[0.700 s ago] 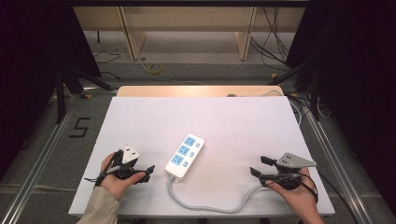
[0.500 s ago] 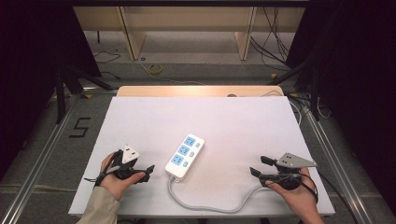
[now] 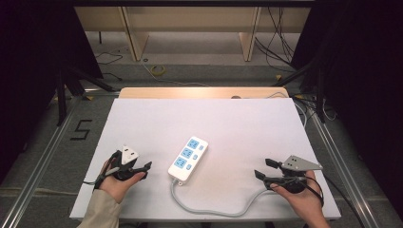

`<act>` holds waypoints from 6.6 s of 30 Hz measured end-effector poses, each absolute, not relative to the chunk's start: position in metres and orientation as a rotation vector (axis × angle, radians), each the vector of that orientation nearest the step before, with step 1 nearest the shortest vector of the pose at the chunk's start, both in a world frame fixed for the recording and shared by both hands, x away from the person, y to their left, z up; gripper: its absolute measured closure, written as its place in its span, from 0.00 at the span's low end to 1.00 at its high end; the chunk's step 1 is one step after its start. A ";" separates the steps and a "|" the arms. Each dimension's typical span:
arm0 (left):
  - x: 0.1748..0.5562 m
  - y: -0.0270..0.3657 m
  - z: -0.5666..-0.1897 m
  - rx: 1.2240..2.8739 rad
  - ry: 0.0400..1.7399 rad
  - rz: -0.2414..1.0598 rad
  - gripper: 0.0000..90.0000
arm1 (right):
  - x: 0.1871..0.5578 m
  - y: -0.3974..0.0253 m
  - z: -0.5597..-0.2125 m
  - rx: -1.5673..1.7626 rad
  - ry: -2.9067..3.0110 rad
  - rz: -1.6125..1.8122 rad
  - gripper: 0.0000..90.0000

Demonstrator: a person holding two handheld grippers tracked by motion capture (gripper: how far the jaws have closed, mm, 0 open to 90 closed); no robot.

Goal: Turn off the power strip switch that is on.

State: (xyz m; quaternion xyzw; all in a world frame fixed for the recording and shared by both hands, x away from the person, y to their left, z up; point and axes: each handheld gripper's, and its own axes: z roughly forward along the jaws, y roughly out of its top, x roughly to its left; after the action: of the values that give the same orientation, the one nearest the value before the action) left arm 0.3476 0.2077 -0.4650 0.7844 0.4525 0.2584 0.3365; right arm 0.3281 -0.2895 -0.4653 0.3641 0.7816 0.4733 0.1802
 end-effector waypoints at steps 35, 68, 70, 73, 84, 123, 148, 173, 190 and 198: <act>0.346 0.215 -0.451 2.015 1.218 0.691 1.00 | 0.328 -0.289 -0.465 1.027 2.208 1.336 0.40; 0.357 0.195 -0.441 2.037 1.220 0.693 1.00 | 0.328 -0.287 -0.466 1.027 2.214 1.333 0.40; 0.357 0.194 -0.441 2.042 1.219 0.690 1.00 | 0.328 -0.287 -0.466 1.026 2.214 1.334 0.40; 0.358 0.193 -0.441 2.042 1.217 0.692 1.00 | 0.328 -0.288 -0.466 1.026 2.214 1.335 0.40; 0.362 0.187 -0.439 2.052 1.208 0.686 1.00 | 0.328 -0.288 -0.465 1.027 2.214 1.334 0.40; 0.374 0.165 -0.434 2.079 1.167 0.666 1.00 | 0.328 -0.287 -0.466 1.030 2.220 1.332 0.40; 0.381 0.150 -0.432 2.095 1.140 0.648 1.00 | 0.328 -0.287 -0.465 1.025 2.215 1.333 0.40; 0.387 0.136 -0.430 2.119 1.113 0.640 1.00 | 0.328 -0.287 -0.465 1.024 2.218 1.333 0.40; 0.392 0.124 -0.429 2.146 1.087 0.628 1.00 | 0.327 -0.287 -0.465 1.023 2.220 1.334 0.40; 0.394 0.118 -0.430 2.156 1.082 0.621 1.00 | 0.327 -0.287 -0.465 1.023 2.220 1.333 0.40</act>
State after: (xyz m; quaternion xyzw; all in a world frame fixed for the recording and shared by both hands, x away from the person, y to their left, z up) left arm 0.3941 0.1183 -0.4298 0.8202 0.4114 0.2363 0.3196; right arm 0.3274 -0.2866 -0.4653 0.3616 0.7846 0.4713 0.1777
